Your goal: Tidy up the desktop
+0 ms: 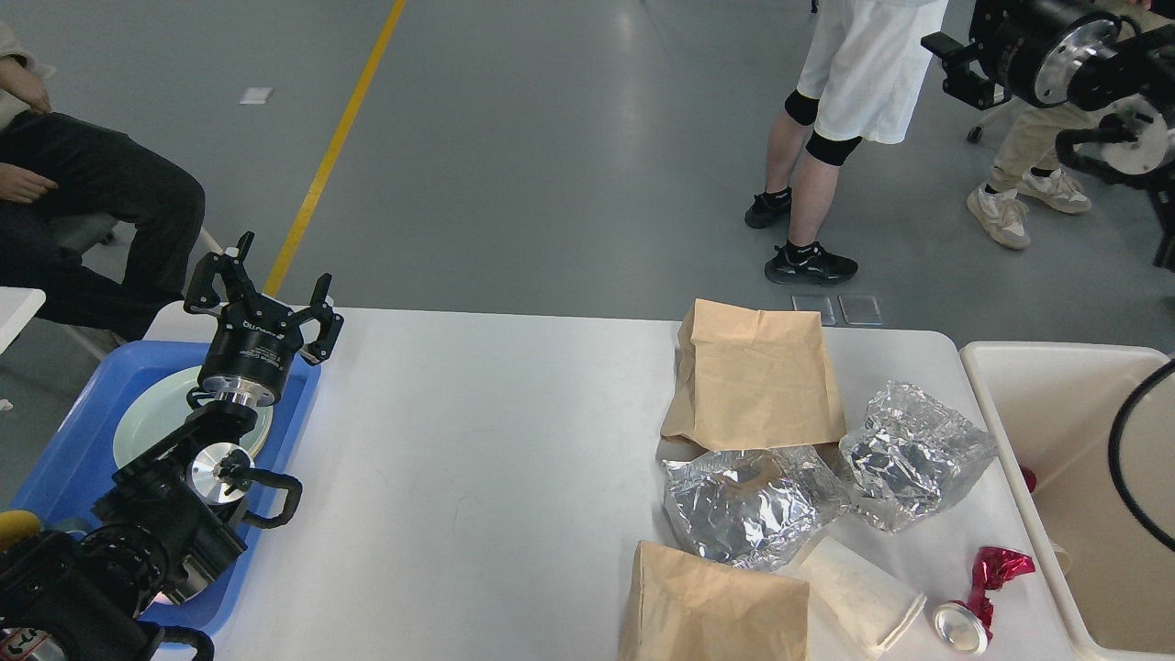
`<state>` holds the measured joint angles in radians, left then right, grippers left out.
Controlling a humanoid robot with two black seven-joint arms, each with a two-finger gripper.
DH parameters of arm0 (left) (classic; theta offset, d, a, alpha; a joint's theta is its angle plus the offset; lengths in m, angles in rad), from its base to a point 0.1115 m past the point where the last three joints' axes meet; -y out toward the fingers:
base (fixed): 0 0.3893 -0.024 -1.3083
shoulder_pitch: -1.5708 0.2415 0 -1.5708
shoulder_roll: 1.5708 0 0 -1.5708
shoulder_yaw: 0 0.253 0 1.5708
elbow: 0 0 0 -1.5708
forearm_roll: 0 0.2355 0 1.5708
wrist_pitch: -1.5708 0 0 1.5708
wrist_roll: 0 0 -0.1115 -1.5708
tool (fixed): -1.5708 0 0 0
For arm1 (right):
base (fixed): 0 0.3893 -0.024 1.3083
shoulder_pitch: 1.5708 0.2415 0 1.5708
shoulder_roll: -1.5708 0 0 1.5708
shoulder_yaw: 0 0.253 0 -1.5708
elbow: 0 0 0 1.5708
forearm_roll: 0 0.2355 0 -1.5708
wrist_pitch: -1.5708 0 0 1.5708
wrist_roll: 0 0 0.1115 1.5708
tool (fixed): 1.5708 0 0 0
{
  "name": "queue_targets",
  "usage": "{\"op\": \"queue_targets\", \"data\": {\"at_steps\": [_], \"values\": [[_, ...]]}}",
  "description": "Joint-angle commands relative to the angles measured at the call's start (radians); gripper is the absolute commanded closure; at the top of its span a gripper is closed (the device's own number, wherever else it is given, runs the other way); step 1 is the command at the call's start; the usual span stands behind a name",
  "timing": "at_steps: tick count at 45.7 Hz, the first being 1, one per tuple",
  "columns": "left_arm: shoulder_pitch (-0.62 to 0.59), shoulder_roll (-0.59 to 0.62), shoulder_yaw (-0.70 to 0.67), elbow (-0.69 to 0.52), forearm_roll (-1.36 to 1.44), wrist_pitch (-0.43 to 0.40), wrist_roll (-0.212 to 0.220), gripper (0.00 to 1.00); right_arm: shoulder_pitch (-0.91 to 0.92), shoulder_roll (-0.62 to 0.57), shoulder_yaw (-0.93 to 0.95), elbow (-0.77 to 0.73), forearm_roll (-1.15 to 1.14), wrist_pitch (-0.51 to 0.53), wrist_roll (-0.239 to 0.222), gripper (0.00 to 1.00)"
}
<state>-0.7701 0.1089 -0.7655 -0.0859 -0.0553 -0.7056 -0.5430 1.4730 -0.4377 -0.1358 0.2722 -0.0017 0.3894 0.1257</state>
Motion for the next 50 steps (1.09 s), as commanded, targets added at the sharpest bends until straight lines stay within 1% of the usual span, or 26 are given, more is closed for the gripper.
{"op": "queue_targets", "data": {"at_steps": [1, 6, 7, 11, 18, 26, 32, 36, 43, 50], "values": [[0.0, 0.0, 0.0, 0.0, 0.0, 0.0, 0.0, 0.04, 0.079, -0.007, -0.209, 0.004, -0.011, 0.002, 0.0, 0.0], [0.0, 0.0, 0.0, 0.0, 0.0, 0.0, 0.0, 0.04, 0.148, -0.007, -0.388, 0.005, -0.014, 0.002, 0.0, 0.0], [0.0, 0.0, 0.0, 0.0, 0.0, 0.0, 0.0, 0.04, 0.183, -0.006, -0.474, 0.007, -0.014, 0.002, 0.0, 0.0], [0.0, 0.0, 0.0, 0.0, 0.0, 0.0, 0.0, 0.04, 0.234, -0.001, -0.597, 0.012, -0.012, 0.002, 0.0, 0.0], [0.0, 0.0, 0.0, 0.0, 0.0, 0.0, 0.0, 0.04, 0.317, 0.011, -0.778, 0.018, -0.012, 0.002, 0.0, 0.0], [0.0, 0.0, 0.0, 0.0, 0.0, 0.0, 0.0, 0.04, 0.427, 0.086, -0.932, 0.019, -0.012, 0.002, 0.0, 0.0], [0.0, 0.0, 0.0, 0.0, 0.0, 0.0, 0.0, 0.04, 0.512, 0.149, -1.064, 0.096, -0.014, 0.012, 0.0, 0.0], [0.0, 0.0, 0.0, 0.0, 0.0, 0.0, 0.0, 0.04, 0.576, 0.206, -1.168, 0.189, -0.017, 0.045, 0.0, 0.0], [0.0, 0.0, 0.0, 0.0, 0.0, 0.0, 0.0, 0.04, 0.655, 0.295, -1.225, 0.34, -0.023, 0.123, 0.0, 0.0], [0.0, 0.0, 0.0, 0.0, 0.0, 0.0, 0.0, 0.04, 0.638, 0.375, -1.223, 0.369, -0.023, 0.155, 0.0, 0.0]]}}
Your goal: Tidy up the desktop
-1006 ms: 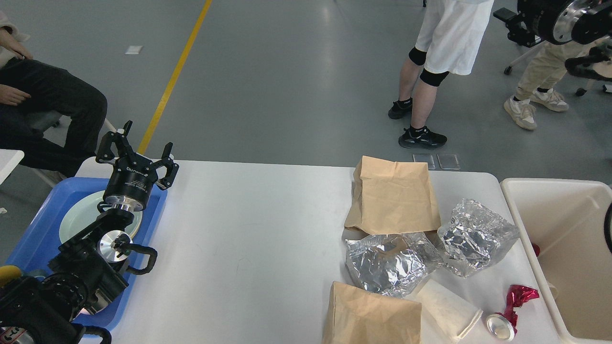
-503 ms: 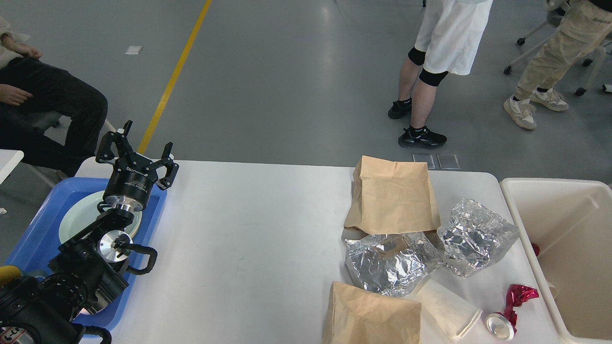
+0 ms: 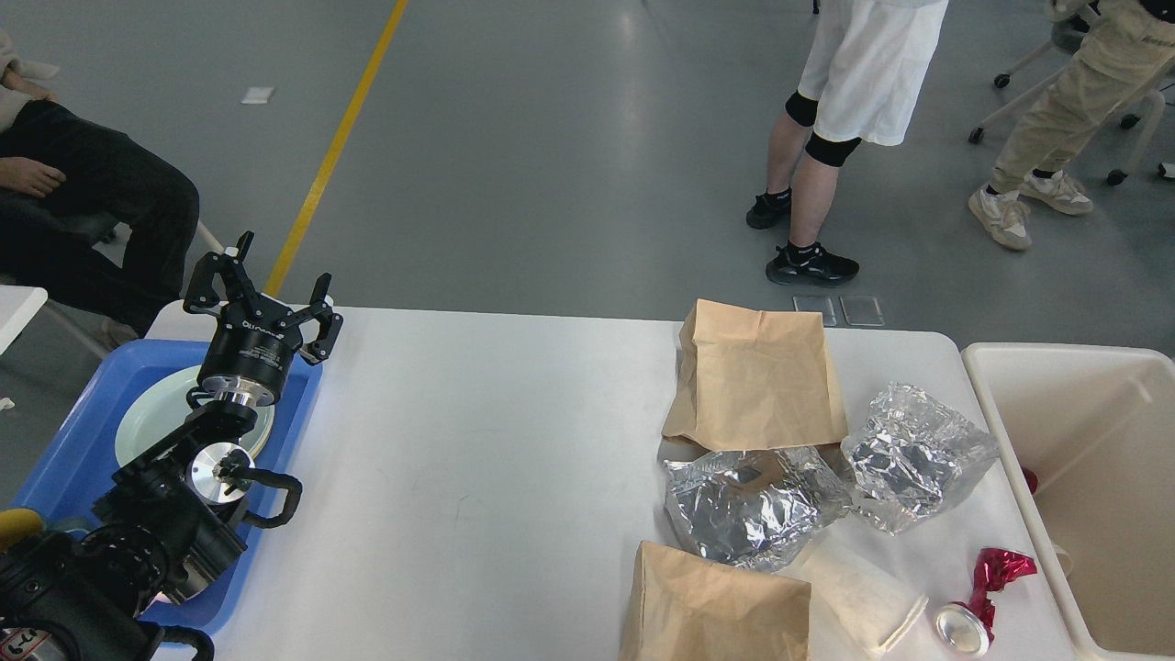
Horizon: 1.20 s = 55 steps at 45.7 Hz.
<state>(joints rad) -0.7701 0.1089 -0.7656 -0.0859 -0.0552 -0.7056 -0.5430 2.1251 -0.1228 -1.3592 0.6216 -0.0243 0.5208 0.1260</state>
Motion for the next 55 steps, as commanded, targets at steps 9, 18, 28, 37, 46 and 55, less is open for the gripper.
{"op": "queue_targets", "data": {"at_steps": [9, 18, 28, 37, 46, 55], "values": [[0.0, 0.0, 0.0, 0.0, 0.0, 0.0, 0.0, 0.04, -0.177, 0.133, -0.001, 0.013, 0.001, 0.022, -0.003, 0.0], [0.0, 0.0, 0.0, 0.0, 0.0, 0.0, 0.0, 0.04, -0.281, 0.175, 0.008, 0.058, 0.003, 0.027, -0.003, 0.0], [0.0, 0.0, 0.0, 0.0, 0.0, 0.0, 0.0, 0.04, -0.258, 0.167, 0.009, 0.173, 0.004, 0.031, -0.003, 0.0], [0.0, 0.0, 0.0, 0.0, 0.0, 0.0, 0.0, 0.04, -0.269, 0.137, 0.022, 0.167, 0.003, 0.125, -0.003, 0.0], [0.0, 0.0, 0.0, 0.0, 0.0, 0.0, 0.0, 0.04, -0.274, 0.126, 0.019, 0.162, 0.001, 0.127, -0.003, 0.0], [0.0, 0.0, 0.0, 0.0, 0.0, 0.0, 0.0, 0.04, -0.274, 0.126, 0.014, 0.162, 0.0, 0.127, -0.003, 0.0]]}}
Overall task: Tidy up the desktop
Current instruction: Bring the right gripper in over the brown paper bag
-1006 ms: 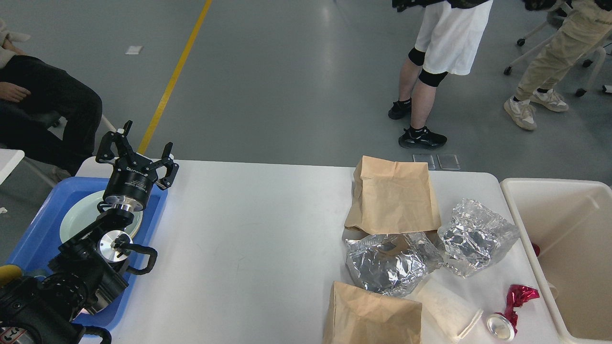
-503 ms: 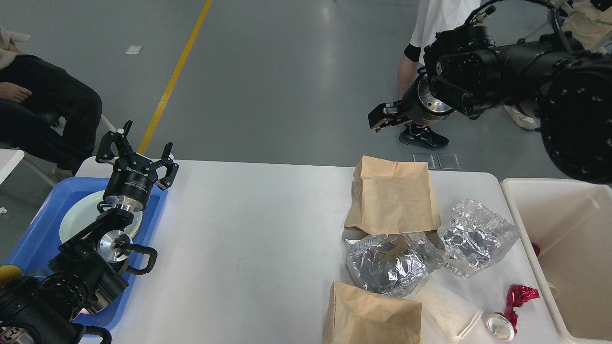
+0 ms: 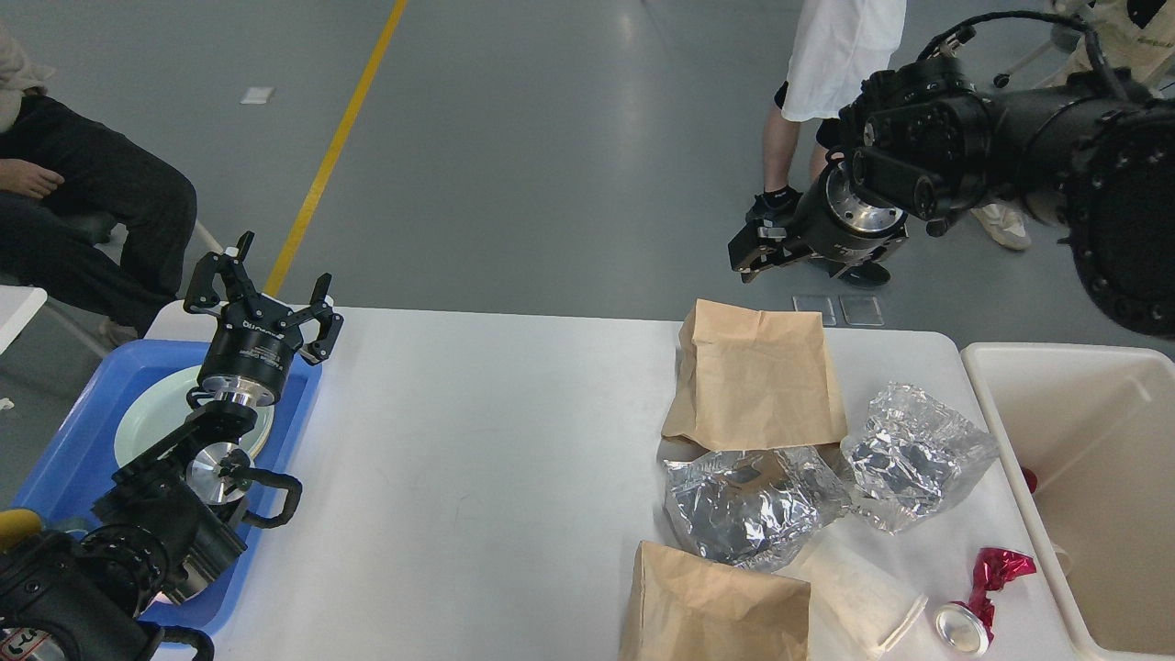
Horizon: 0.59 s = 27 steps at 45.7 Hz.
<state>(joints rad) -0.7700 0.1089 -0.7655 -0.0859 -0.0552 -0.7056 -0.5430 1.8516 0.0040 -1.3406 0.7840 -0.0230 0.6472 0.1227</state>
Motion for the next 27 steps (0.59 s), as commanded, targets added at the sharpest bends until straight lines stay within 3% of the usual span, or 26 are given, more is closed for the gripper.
{"op": "queue_targets", "data": {"at_steps": [1, 27], "values": [[0.0, 0.0, 0.0, 0.0, 0.0, 0.002, 0.0, 0.04, 0.0, -0.001, -0.008, 0.0, -0.003, 0.0, -0.002, 0.0], [0.0, 0.0, 0.0, 0.0, 0.0, 0.0, 0.0, 0.04, -0.017, 0.042, 0.0, -0.043, -0.009, -0.001, 0.0, 0.0]]}}
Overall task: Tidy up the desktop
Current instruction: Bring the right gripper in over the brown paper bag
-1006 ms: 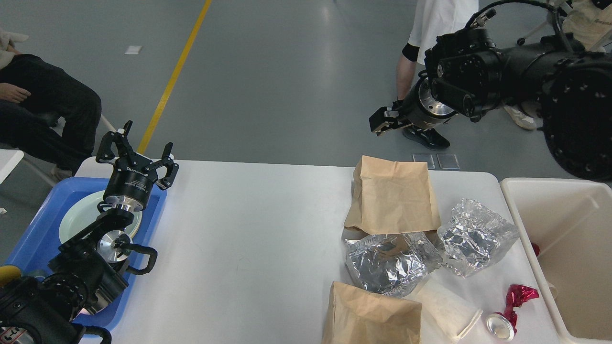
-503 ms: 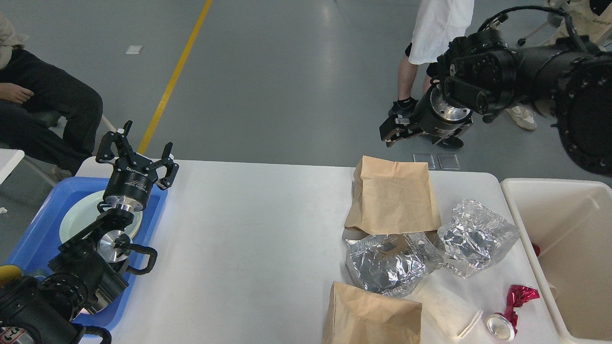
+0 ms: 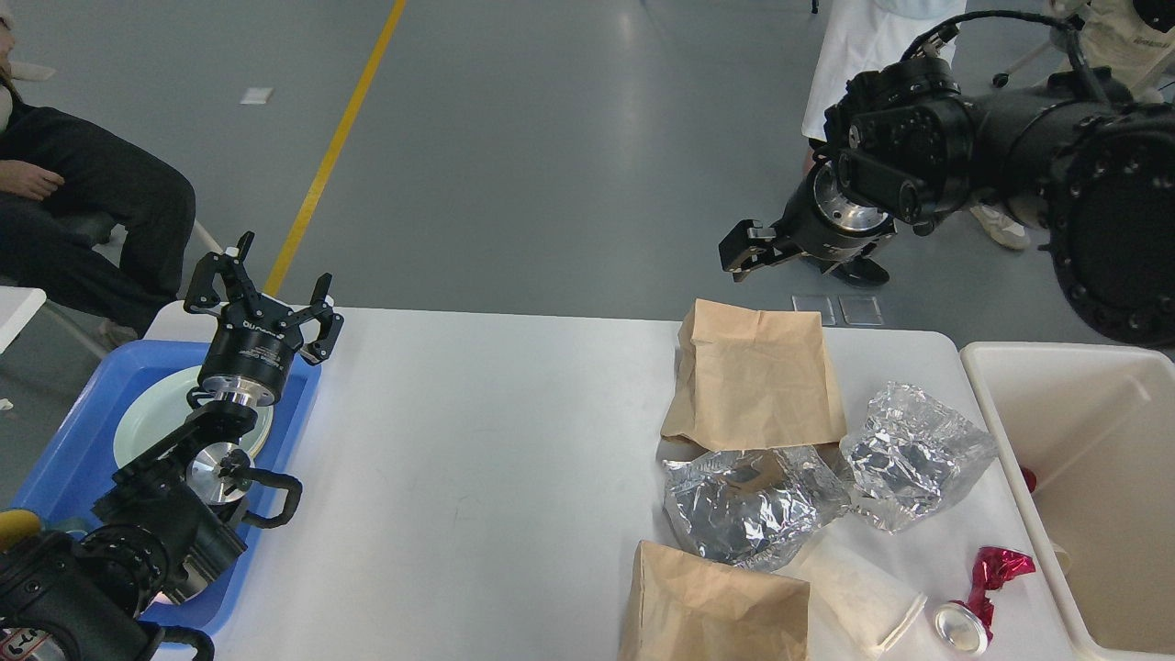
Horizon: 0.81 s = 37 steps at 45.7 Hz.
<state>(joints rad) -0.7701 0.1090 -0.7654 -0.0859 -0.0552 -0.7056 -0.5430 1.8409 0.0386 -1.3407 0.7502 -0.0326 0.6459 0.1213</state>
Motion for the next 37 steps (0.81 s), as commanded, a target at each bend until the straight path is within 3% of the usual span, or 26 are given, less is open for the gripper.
{"op": "queue_targets", "data": {"at_steps": [1, 37], "values": [[0.0, 0.0, 0.0, 0.0, 0.0, 0.0, 0.0, 0.04, -0.006, 0.01, 0.0, -0.012, 0.0, 0.0, 0.0, 0.0], [0.0, 0.0, 0.0, 0.0, 0.0, 0.0, 0.0, 0.04, -0.022, 0.0, -0.009, -0.04, -0.001, 0.0, 0.0, 0.0]]}}
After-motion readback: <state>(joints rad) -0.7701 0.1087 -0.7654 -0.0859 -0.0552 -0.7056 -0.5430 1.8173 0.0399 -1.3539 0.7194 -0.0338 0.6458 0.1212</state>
